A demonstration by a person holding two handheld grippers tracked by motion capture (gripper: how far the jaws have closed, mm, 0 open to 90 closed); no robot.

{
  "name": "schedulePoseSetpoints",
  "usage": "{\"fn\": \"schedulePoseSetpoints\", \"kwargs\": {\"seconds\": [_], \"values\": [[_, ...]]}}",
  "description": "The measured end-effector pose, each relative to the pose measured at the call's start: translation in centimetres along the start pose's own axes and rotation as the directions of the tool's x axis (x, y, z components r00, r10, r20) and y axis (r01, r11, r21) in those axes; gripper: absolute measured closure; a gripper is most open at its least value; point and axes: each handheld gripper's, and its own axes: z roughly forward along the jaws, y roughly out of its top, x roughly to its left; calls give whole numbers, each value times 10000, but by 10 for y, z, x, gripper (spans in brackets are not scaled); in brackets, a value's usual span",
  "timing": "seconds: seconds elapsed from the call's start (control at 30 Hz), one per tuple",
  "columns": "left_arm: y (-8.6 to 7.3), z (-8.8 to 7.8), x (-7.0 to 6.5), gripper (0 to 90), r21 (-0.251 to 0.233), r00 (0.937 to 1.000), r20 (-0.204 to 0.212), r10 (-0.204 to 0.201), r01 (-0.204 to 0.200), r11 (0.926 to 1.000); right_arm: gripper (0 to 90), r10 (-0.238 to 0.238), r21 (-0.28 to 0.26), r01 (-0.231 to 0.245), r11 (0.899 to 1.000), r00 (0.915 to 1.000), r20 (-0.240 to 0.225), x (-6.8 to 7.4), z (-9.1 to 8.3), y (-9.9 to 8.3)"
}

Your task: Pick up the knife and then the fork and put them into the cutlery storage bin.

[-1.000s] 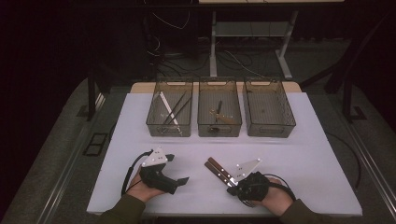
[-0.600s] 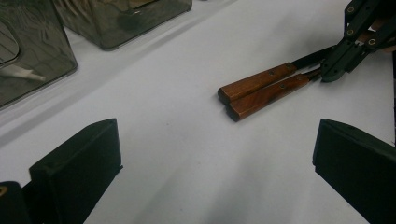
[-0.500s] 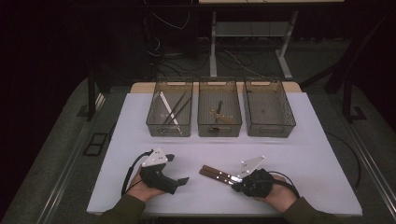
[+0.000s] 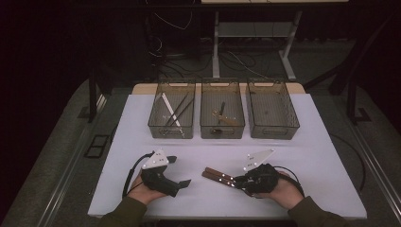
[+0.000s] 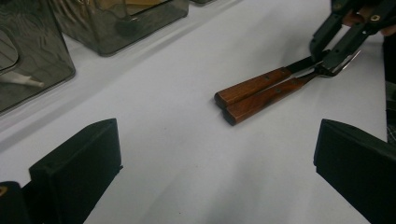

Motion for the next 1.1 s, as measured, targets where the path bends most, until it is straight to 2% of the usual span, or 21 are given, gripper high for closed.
{"fn": "schedulePoseSetpoints", "kwargs": {"seconds": [0.17, 0.3, 0.37, 0.5, 0.87, 1.0, 1.1], "values": [[-2, 0, 1, 0, 131, 9999, 163, -36, 34, 9999, 718, 115, -82, -113, 9999, 9995, 288, -10, 2, 8], [-2, -1, 2, 0, 128, 9999, 131, -20, 19, 9999, 712, 153, 14, -153, 9999, 9997, 192, -18, 8, 15], [-2, 0, 1, 0, 152, 9999, 113, -22, 20, 9999, 712, -54, 151, 51, 9999, 9998, 186, -20, 13, 17], [-2, 1, 0, 0, 157, 9999, 162, 40, -42, 9999, 712, -400, 365, 392, 9986, 9989, 233, -22, 21, 21], [-2, 2, 0, 0, 179, 9998, 207, 51, -55, 9998, 716, -674, 821, 644, 9945, 9972, 339, -21, 28, 17], [-2, 2, 0, 0, 200, 9998, 196, 53, -56, 9998, 722, -551, 882, 527, 9947, 9982, 249, -21, 30, 16], [-2, 2, 0, 0, 198, 9998, 198, 46, -50, 9998, 726, -825, 1044, 772, 9915, 9955, 472, -21, 31, 16]]}}
